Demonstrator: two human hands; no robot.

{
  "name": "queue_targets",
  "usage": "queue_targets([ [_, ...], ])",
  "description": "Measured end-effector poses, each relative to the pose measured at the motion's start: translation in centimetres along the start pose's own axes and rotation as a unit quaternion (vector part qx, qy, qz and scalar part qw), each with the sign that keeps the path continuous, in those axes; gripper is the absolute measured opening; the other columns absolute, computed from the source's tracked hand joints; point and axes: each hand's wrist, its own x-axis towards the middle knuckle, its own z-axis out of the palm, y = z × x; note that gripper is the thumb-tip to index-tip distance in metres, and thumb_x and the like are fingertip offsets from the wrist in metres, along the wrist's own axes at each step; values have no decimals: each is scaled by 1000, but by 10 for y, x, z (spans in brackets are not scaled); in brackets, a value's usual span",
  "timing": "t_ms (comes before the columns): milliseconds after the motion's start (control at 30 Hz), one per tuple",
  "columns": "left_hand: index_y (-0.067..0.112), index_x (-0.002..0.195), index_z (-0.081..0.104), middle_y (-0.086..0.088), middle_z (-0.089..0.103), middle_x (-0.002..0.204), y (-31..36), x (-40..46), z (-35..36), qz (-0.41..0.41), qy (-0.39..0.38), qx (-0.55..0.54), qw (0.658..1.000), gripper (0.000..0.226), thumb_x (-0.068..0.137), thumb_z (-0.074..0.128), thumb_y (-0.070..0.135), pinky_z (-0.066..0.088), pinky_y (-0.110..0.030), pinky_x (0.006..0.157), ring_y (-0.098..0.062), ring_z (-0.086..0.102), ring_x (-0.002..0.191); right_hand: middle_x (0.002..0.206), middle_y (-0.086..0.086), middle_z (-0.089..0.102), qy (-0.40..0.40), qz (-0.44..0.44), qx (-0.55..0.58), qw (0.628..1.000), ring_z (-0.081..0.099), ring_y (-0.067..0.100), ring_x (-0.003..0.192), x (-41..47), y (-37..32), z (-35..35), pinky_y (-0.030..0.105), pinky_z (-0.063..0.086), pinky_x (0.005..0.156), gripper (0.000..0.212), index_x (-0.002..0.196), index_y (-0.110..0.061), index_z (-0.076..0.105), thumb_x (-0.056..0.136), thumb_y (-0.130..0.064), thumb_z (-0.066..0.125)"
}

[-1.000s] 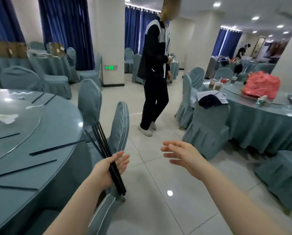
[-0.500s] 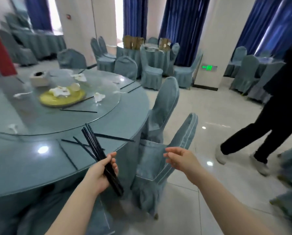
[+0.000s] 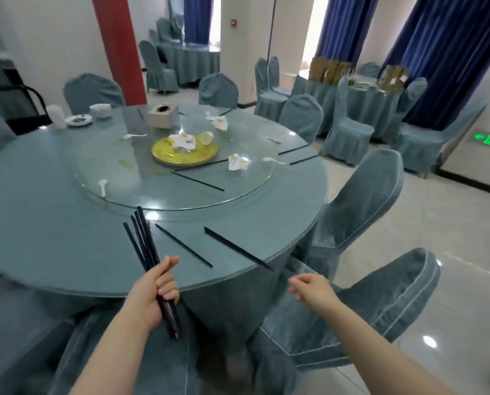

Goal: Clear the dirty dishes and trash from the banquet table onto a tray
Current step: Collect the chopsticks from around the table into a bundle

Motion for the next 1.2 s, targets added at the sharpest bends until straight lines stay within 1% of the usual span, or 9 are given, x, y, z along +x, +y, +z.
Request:
queue_targets([
  [167,17,47,46,8,24,32,-7,-4,0,33,45,-77,995,41,80,55,39,13,-15,28,-4,23,22,79,5,69,-64,27,-17,997,52,13,52,86,5,6,22,41,50,12,85,-13,66,91,-19,57],
  [333,18,58,40,9,24,33,-32,-4,1,75,139,-121,980,38,89,51,36,14,-16,27,-3,23,23,47,-3,47,-124,28,-62,990,43,18,45,151,14,25,27,33,48,36,55,-21,51,90,-11,54],
  [500,19,61,39,9,26,35,-51,-7,10,107,197,-147,963,40,95,49,38,16,-13,28,-4,24,24,64,9,48,-185,80,-23,979,43,19,49,186,10,45,25,40,47,20,78,-8,57,95,-19,54],
  [633,18,61,40,9,25,35,-63,-15,7,130,235,-156,951,40,95,50,37,18,-12,27,-4,23,24,68,10,61,-238,107,-1,965,54,21,56,192,13,60,25,41,48,18,80,-4,58,95,-14,55],
  [733,18,62,41,9,26,36,-61,-18,4,146,248,-166,943,39,94,52,38,19,-12,27,-4,24,25,53,-1,58,-258,85,-20,962,50,13,49,188,-1,67,17,36,41,20,79,-8,66,94,-13,53],
  [833,17,64,44,8,30,39,-57,-16,6,166,260,-151,939,39,92,53,43,24,-14,29,-5,28,28,50,-5,55,-291,66,-13,954,49,10,47,174,-25,73,18,36,41,24,82,-10,69,96,-18,51],
  [1000,10,81,61,1,57,50,-44,-3,12,196,272,-147,931,36,95,51,41,44,-16,38,-9,54,39,55,-3,54,-354,-46,4,934,48,11,44,124,-86,85,21,34,42,26,79,-12,71,94,-20,52],
  [1100,6,91,63,-7,70,64,-30,3,12,204,234,-164,936,36,100,43,35,51,-17,44,-16,67,54,53,-9,50,-372,-119,-21,921,44,9,44,81,-113,93,19,33,43,30,72,-16,73,92,-23,53],
  [1200,10,99,61,-15,70,88,-20,12,15,195,222,-150,944,33,101,39,35,55,-25,60,-23,66,81,50,-10,45,-387,-166,-58,905,39,9,44,42,-132,101,18,33,43,31,67,-21,73,90,-23,53],
])
